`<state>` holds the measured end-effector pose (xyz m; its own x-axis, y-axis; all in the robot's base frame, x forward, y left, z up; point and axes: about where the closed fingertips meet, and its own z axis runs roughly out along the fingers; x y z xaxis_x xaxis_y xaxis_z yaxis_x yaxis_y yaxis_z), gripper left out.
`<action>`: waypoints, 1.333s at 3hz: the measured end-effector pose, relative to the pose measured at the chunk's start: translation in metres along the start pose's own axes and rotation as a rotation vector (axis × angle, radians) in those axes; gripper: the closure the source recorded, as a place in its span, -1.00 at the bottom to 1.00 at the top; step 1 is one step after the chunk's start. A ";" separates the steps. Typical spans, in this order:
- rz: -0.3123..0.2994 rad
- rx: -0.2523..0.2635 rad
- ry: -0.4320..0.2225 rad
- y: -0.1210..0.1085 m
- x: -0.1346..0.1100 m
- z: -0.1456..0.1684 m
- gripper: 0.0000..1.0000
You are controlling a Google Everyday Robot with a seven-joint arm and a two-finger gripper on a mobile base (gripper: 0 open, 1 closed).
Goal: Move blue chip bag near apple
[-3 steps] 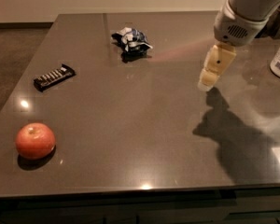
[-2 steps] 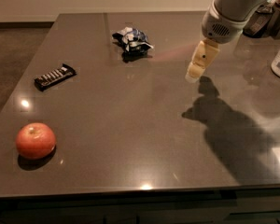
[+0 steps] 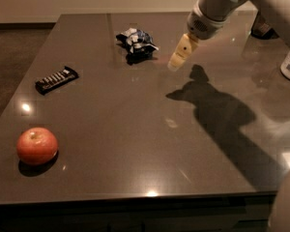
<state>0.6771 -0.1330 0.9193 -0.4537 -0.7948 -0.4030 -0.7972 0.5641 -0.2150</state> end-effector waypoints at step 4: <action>0.148 -0.007 -0.153 -0.003 -0.122 0.099 -1.00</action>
Offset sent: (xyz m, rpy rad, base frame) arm 0.0930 0.0803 -0.0238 0.1694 -0.0647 -0.1419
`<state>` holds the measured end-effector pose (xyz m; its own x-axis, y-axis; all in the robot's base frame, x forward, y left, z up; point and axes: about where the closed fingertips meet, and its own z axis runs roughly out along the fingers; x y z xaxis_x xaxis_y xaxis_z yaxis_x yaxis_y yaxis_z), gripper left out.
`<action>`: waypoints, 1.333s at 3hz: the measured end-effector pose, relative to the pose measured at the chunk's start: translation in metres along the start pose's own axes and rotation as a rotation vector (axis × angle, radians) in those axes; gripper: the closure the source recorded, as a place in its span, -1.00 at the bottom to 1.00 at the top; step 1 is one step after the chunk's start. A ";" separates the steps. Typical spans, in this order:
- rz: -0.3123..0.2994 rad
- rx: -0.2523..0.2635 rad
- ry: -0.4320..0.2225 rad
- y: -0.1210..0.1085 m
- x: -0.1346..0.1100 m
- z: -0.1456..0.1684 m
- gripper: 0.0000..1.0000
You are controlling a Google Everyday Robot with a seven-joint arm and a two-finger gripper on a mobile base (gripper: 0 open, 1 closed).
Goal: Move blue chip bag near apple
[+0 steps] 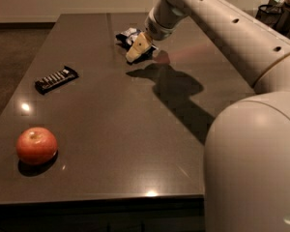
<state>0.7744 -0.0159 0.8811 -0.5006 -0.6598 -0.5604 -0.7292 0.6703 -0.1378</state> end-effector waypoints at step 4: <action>-0.071 -0.042 -0.051 0.025 -0.034 0.013 0.30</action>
Offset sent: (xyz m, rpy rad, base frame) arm 0.0224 0.0532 -0.0035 0.0356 -0.0274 0.0484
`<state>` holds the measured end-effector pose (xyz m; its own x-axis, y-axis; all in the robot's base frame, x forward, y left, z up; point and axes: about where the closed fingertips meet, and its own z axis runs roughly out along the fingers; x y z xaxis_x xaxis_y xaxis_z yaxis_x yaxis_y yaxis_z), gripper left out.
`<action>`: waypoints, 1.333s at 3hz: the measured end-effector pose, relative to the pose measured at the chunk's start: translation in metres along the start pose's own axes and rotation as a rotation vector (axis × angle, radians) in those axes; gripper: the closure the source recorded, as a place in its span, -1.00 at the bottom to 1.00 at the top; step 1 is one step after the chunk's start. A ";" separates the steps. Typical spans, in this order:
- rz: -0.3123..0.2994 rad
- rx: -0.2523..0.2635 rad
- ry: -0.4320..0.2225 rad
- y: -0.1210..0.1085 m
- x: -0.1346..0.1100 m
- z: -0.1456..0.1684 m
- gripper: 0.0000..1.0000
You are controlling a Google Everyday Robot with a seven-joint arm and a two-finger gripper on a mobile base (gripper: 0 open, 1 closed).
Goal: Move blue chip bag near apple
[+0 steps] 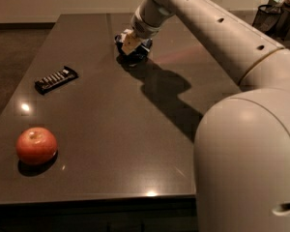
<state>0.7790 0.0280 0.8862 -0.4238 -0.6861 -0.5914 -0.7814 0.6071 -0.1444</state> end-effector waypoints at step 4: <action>-0.290 -0.213 -0.110 0.088 0.060 -0.115 1.00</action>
Offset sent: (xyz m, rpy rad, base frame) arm -0.1200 -0.0256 0.0542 0.0239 -0.0574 0.3022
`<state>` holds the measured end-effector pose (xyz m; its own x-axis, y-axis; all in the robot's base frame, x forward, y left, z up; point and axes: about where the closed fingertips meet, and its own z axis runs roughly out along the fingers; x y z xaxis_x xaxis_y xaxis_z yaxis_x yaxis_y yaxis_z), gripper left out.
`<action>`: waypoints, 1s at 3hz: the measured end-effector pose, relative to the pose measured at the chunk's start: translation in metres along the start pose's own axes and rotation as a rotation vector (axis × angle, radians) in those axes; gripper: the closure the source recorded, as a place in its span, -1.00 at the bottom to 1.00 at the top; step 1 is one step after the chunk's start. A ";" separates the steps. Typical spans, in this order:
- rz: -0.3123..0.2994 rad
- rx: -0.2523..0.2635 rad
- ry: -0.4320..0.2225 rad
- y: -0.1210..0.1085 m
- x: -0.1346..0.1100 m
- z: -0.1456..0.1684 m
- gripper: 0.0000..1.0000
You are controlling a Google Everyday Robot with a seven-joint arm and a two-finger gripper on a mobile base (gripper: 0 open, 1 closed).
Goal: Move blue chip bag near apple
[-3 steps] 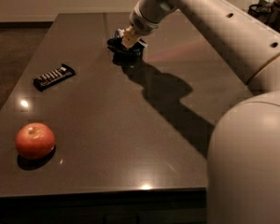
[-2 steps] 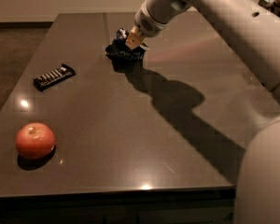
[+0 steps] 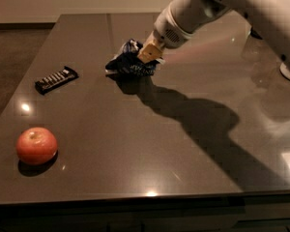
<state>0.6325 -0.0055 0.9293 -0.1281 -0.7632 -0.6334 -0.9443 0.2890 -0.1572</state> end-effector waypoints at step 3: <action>-0.217 -0.190 -0.072 0.098 0.017 -0.019 1.00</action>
Offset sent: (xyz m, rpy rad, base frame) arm -0.1130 -0.0074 -0.0151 0.0328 0.0102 0.3251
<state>0.5326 -0.0006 0.9176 0.0988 -0.7504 -0.6536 -0.9879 0.0048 -0.1548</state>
